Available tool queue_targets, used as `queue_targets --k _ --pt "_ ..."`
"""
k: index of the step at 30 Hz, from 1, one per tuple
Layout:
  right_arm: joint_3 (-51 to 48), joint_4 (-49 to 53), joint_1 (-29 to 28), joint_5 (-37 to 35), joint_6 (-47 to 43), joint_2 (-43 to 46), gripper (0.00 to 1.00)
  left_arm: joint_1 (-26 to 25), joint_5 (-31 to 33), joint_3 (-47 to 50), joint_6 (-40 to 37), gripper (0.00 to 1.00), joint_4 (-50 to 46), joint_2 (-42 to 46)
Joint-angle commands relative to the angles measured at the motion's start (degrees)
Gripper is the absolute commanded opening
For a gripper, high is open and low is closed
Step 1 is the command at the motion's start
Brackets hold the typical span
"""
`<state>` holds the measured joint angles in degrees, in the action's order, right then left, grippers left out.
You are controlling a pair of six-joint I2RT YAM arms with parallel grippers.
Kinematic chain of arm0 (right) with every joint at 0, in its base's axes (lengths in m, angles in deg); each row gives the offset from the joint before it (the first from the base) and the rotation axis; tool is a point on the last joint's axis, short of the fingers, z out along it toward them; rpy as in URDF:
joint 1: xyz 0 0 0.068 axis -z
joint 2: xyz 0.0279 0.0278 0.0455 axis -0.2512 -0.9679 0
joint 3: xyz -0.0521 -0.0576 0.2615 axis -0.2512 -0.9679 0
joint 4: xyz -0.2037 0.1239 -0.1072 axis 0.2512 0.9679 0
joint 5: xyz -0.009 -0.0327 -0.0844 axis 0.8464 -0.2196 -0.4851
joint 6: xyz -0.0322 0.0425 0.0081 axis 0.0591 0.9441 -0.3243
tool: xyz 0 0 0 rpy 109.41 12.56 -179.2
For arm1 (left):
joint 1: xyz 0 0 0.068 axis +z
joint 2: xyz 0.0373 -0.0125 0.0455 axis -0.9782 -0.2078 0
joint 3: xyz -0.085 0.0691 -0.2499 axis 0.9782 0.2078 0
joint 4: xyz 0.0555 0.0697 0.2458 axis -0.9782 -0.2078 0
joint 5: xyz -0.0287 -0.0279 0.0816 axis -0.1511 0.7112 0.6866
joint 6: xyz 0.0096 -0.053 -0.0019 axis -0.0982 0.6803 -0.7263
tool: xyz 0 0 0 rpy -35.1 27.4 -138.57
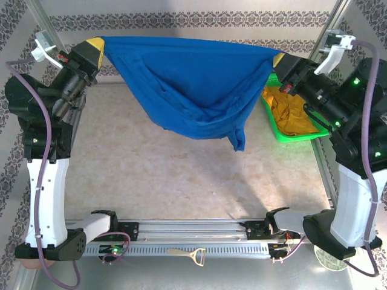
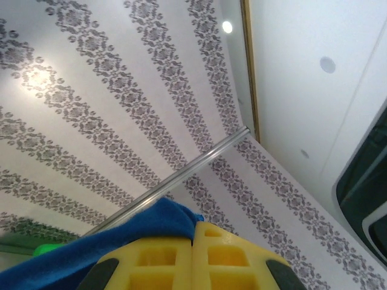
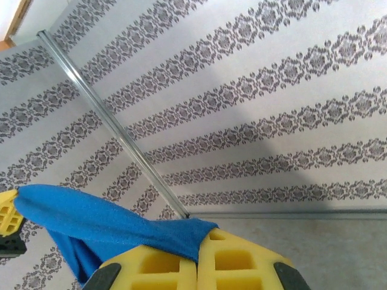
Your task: Fold the inside-out t-shirt
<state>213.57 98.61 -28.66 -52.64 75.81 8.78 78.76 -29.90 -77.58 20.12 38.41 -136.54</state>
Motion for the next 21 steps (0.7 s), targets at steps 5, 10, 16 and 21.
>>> queue_targets --k 5,10,16,21 --pt "-0.8 -9.2 5.4 1.0 3.4 -16.9 0.00 0.7 6.8 6.9 0.6 0.00 5.8 -15.1" --pt "28.5 -5.8 8.6 5.2 5.5 -41.4 0.00 0.7 4.7 -10.4 -0.2 0.00 10.4 -35.9" --pt "48.2 -12.0 12.6 9.4 19.6 -54.4 0.00 0.2 2.5 -49.8 1.7 0.00 0.1 -57.3" --pt "32.6 -22.4 14.7 8.3 19.7 -40.9 0.00 1.0 0.7 -63.2 0.2 0.00 -7.7 -58.8"
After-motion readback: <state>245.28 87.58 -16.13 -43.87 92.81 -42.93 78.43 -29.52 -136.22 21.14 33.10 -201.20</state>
